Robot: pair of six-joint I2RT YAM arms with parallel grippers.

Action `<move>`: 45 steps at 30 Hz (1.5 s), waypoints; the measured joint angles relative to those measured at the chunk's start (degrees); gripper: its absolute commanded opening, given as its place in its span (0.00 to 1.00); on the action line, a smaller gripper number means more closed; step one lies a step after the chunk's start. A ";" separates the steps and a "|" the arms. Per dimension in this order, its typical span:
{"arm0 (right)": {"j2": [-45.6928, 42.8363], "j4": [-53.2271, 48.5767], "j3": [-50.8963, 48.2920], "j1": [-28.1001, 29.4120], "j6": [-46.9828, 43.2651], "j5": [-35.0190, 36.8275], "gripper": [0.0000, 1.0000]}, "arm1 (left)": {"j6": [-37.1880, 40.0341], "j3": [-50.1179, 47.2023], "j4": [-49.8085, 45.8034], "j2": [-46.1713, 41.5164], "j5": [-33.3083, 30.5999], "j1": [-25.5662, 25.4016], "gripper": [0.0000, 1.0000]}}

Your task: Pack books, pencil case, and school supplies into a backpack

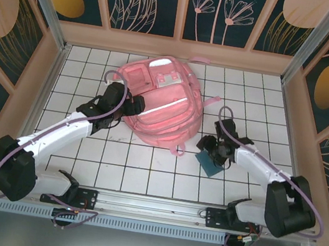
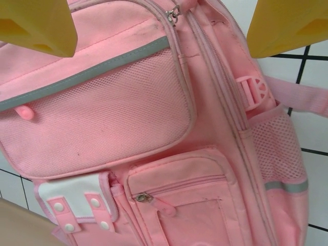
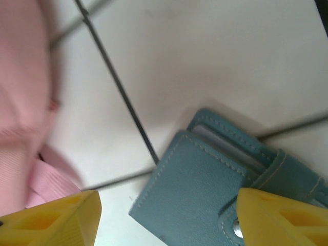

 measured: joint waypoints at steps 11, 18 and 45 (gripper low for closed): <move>-7.41 -8.98 2.62 -4.52 -2.51 7.69 0.68 | 2.75 2.03 0.33 4.26 4.79 -0.68 0.87; -10.91 -11.91 -5.05 -4.87 5.66 2.80 0.45 | 3.63 4.04 0.37 5.92 5.68 -1.31 0.88; -9.01 -3.58 -10.08 -6.34 10.75 0.63 0.00 | 4.72 5.49 0.42 6.19 7.39 -1.53 0.94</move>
